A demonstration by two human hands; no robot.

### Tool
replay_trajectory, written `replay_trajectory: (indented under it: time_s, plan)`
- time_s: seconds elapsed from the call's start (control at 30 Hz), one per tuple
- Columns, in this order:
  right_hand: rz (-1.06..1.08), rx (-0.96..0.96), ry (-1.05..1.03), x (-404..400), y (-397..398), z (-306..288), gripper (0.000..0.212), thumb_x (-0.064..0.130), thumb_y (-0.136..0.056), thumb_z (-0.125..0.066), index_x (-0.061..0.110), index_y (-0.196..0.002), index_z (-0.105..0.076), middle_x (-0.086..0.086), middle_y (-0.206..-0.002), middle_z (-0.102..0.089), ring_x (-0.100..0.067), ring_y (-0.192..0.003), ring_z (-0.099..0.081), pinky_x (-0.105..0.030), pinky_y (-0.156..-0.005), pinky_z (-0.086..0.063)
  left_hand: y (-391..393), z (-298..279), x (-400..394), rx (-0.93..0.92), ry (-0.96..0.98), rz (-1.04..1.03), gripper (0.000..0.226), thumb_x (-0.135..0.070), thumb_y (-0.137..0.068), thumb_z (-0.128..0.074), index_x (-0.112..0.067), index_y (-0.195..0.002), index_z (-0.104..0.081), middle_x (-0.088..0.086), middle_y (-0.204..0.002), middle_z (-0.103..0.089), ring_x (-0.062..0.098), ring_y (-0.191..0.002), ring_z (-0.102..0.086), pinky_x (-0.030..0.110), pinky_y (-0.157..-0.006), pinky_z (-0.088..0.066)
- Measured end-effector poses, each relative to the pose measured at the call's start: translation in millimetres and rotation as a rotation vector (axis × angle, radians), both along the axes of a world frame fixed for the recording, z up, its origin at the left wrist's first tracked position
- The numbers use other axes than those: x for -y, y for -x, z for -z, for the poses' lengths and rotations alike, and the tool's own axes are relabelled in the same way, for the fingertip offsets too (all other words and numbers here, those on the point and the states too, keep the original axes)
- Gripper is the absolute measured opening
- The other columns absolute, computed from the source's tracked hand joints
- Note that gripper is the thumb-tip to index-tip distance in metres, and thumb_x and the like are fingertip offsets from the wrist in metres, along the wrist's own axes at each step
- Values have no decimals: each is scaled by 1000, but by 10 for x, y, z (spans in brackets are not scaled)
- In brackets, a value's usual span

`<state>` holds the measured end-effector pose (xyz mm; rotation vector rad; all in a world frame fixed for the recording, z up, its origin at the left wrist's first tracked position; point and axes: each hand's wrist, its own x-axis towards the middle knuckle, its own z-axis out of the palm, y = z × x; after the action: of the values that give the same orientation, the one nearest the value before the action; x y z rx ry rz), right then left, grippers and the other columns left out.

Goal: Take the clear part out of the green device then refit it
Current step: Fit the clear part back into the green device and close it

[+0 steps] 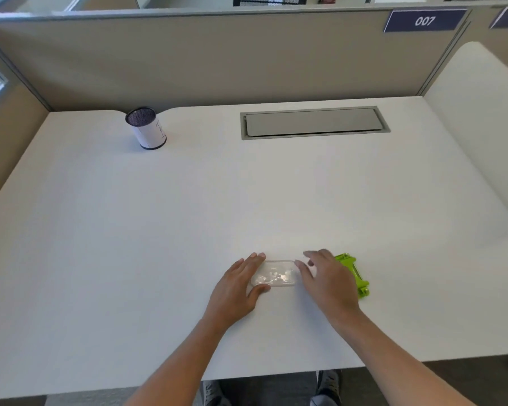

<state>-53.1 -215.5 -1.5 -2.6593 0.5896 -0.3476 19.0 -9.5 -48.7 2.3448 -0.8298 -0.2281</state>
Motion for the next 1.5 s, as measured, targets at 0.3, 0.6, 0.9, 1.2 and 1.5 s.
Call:
replay_trajectory:
  time_s: [0.3,0.6,0.9,1.2,1.5]
  plan:
    - [259,-241,242,580,367,46,64,58,-69,-78,13,-113,-63,-9,-100,-67,-33,-89,-64,-40,-71,-49,120,66,-71,-116,84,-136,73,-37,-88,-76,-35,-152,-41,-32,-148,-37,-14,-138,-30,8,-116,-19]
    - [248,-225,127,549,425,141,48,51,-80,-74,12,-106,-65,-8,-98,-63,-31,-87,-62,-35,-63,-49,205,88,-70,-24,78,-165,66,-35,-89,-73,-29,-149,-46,-17,-148,-52,5,-138,-41,29,-116,-38]
    - [247,-221,-108,421,250,64,42,45,-78,-77,20,-109,-64,-1,-107,-64,-26,-108,-55,-35,-74,-49,205,86,-67,32,68,-152,65,-34,-88,-72,-26,-148,-48,-10,-148,-55,1,-139,-33,25,-114,-33]
    - [-144,-115,-238,64,-65,66,44,34,-72,-85,25,-108,-62,10,-106,-59,-15,-106,-47,-30,-83,-46,204,78,-67,42,78,-142,69,-38,-89,-69,-27,-152,-42,-8,-147,-55,4,-136,-40,24,-116,-32]
    - [-377,-192,-191,-100,-238,77,42,31,-74,-82,25,-112,-64,11,-109,-59,-14,-107,-47,-26,-84,-45,190,102,-80,6,101,-152,70,-45,-86,-68,-32,-148,-39,-16,-142,-54,6,-131,-52,19,-109,-41]
